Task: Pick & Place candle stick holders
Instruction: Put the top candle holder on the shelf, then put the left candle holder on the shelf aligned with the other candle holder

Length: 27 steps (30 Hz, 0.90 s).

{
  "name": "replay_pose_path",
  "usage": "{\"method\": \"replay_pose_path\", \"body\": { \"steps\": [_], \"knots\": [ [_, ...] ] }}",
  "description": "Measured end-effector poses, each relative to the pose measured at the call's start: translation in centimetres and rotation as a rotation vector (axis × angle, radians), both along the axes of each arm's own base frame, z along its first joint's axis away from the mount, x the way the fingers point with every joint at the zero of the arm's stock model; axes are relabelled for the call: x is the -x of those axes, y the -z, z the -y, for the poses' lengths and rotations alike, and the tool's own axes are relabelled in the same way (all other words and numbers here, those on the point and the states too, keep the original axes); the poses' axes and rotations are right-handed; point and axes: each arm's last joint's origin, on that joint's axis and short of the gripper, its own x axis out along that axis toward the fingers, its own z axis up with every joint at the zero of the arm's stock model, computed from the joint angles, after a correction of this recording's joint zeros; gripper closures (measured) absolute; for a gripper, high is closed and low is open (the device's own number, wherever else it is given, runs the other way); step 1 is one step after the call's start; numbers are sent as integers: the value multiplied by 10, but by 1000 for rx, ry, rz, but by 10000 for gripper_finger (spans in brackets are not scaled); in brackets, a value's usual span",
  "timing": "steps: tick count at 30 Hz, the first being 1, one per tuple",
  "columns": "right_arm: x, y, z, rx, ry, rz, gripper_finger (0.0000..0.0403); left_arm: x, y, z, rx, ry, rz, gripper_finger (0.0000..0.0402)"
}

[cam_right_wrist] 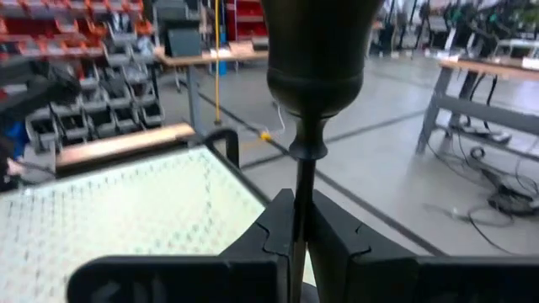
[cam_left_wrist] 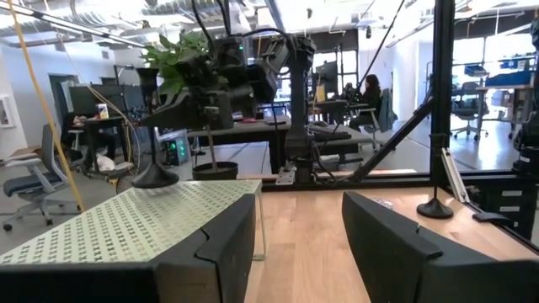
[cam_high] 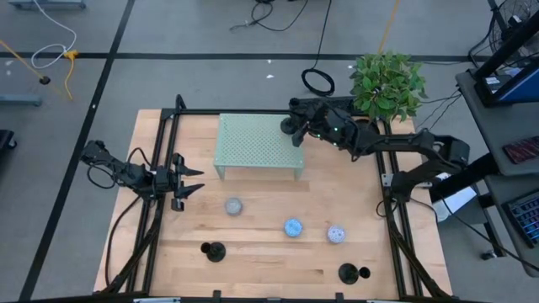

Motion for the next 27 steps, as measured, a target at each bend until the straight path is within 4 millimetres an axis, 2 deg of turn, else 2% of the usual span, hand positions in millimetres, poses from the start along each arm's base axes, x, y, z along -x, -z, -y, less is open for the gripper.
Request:
{"method": "replay_pose_path", "body": {
  "steps": [6,12,23,27],
  "knots": [
    [-3,10,10,5,29,-16,391,0,0,0,1,0,0,215],
    [-3,12,13,3,38,-21,377,0,0,0,1,0,-2,215],
    [-3,12,12,1,32,-24,287,-2,8,4,-55,91,-75,215],
    [-3,13,12,-1,28,-27,252,-4,13,6,-18,130,-122,215]
  ]
}}
